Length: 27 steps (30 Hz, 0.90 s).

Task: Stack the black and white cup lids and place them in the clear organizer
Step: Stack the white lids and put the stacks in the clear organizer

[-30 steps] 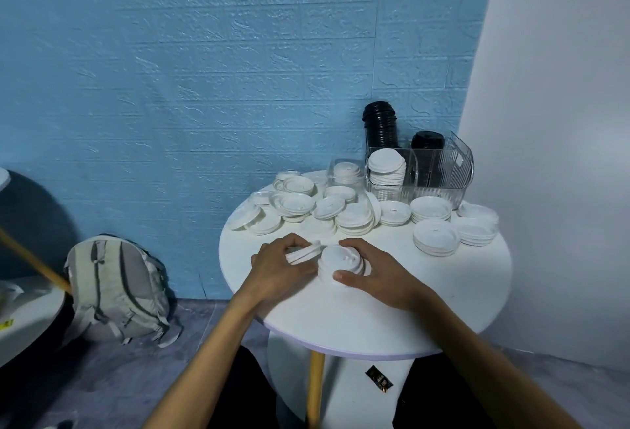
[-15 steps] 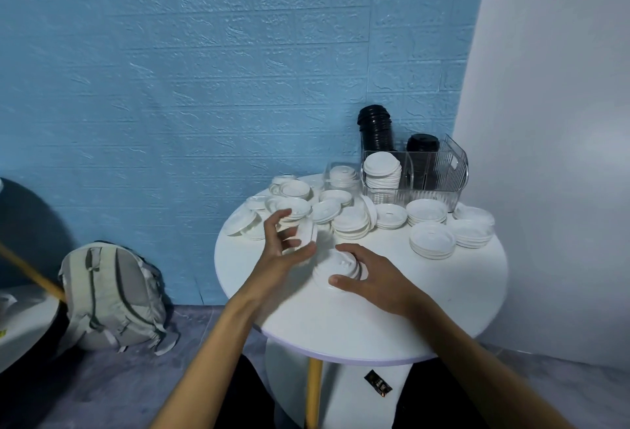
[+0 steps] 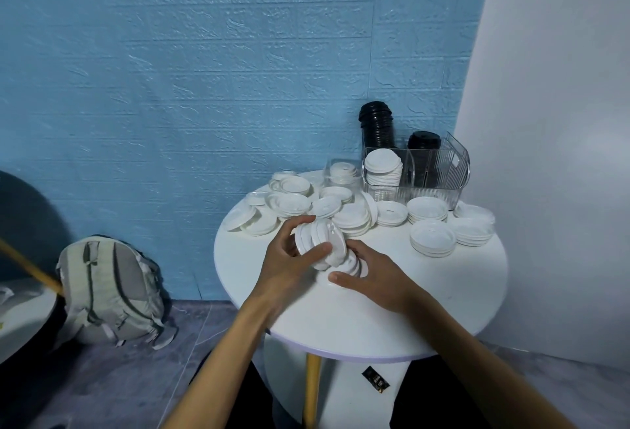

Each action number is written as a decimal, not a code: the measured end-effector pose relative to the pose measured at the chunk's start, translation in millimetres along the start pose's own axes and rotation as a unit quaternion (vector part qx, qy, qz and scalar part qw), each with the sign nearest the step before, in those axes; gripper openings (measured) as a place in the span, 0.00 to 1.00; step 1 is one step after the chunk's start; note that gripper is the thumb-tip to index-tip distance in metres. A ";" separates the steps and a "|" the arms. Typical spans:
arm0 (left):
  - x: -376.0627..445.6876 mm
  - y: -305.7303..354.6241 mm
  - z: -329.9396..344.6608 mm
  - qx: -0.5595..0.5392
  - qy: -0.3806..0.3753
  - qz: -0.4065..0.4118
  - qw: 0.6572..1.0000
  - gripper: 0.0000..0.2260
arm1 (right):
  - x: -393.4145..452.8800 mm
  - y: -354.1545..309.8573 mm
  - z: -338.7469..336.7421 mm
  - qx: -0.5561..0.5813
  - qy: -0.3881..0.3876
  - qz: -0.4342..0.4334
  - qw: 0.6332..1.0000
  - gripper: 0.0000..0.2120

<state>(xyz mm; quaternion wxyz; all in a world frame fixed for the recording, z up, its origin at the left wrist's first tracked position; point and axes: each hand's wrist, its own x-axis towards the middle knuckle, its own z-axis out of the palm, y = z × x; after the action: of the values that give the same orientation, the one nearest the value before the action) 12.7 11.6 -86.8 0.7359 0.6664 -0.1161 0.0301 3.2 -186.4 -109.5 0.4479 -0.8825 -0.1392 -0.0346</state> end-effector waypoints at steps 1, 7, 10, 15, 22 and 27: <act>-0.4 -0.3 -0.7 0.010 0.004 0.005 1.000 0.20 | 0.4 0.0 0.1 0.002 0.001 -0.001 1.000 0.33; 6.1 -10.2 2.1 0.074 0.036 0.012 0.997 0.16 | 0.8 0.3 0.8 0.009 -0.006 -0.010 1.000 0.42; 8.3 -11.2 5.4 0.088 0.012 -0.009 0.996 0.13 | 0.9 1.3 1.4 -0.004 -0.004 -0.017 1.000 0.42; 10.5 -13.4 18.4 0.086 -0.038 -0.040 0.995 0.21 | 1.3 3.4 2.1 -0.019 0.008 -0.024 1.000 0.38; 14.4 -19.4 12.9 0.101 -0.077 -0.054 0.990 0.15 | 1.2 5.5 2.0 0.021 0.022 -0.020 0.999 0.34; 13.5 -27.6 12.7 0.153 -0.078 -0.031 0.985 0.14 | 1.0 4.4 0.9 0.027 0.035 -0.012 0.999 0.30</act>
<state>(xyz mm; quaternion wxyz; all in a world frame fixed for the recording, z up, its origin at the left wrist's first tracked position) 29.6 -5.5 -109.8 0.6144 0.7747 -0.1471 -0.0274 5.3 -187.9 -113.2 0.4757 -0.8667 -0.1344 -0.0670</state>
